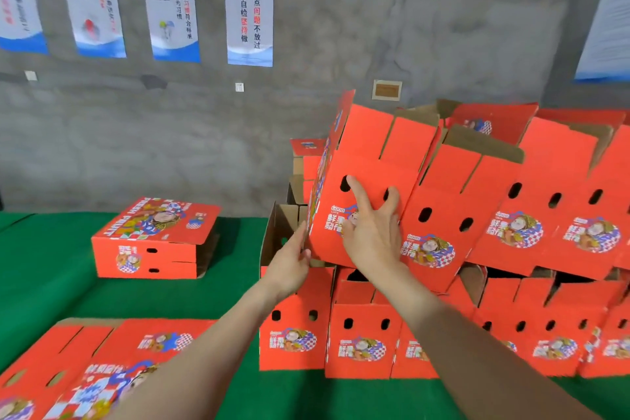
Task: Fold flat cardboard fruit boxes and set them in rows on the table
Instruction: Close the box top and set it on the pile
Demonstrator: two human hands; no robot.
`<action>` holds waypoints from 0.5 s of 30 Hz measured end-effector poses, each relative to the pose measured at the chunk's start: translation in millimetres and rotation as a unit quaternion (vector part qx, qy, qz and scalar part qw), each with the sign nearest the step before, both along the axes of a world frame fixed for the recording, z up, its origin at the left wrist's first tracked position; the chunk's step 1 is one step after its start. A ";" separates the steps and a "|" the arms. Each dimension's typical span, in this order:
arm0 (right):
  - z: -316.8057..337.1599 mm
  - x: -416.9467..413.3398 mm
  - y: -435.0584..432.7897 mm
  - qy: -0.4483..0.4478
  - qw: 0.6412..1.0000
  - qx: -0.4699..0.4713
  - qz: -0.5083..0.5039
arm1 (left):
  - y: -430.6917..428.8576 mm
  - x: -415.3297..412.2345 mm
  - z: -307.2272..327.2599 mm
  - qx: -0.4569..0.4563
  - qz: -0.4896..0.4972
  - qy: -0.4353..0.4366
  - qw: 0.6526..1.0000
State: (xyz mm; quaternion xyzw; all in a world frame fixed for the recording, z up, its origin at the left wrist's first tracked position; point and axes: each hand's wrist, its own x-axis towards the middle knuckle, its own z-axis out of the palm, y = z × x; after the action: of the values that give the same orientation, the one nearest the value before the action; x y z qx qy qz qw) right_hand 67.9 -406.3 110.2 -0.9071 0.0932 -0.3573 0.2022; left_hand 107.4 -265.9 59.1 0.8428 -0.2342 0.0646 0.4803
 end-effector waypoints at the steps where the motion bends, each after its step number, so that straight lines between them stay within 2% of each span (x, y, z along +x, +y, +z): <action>1: -3.7 -1.4 0.9 -0.048 0.999 -0.011 0.000 | -3.9 4.7 -3.2 -0.007 -0.008 0.005 1.000; 3: -4.9 -2.2 7.3 -0.141 0.988 -0.062 0.017 | -9.6 9.8 -7.7 -0.032 -0.010 0.012 0.999; 5: 2.0 5.0 16.0 -0.166 0.969 -0.177 0.036 | -12.7 13.2 -9.9 -0.050 -0.003 0.004 0.999; 7: 10.8 18.7 20.3 -0.077 0.942 -0.322 0.053 | -12.4 15.4 -10.4 -0.044 -0.001 -0.007 0.999; 8: 14.1 27.3 18.1 -0.016 0.931 -0.360 0.053 | -11.4 16.1 -10.0 -0.034 -0.003 -0.008 0.999; 10: 18.0 38.1 12.9 0.059 0.919 -0.390 0.018 | -8.6 17.5 -8.8 -0.017 -0.014 0.002 1.000; 15: 16.5 35.1 21.7 0.114 0.916 -0.385 -0.003 | 5.2 11.8 -6.7 0.005 -0.019 0.011 1.000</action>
State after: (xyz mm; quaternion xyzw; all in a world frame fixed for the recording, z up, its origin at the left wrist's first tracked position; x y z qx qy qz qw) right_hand 103.0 -384.6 126.7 -0.9490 -0.0266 -0.2607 -0.1754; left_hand 119.2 -260.7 52.5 0.8414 -0.2453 0.0451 0.4794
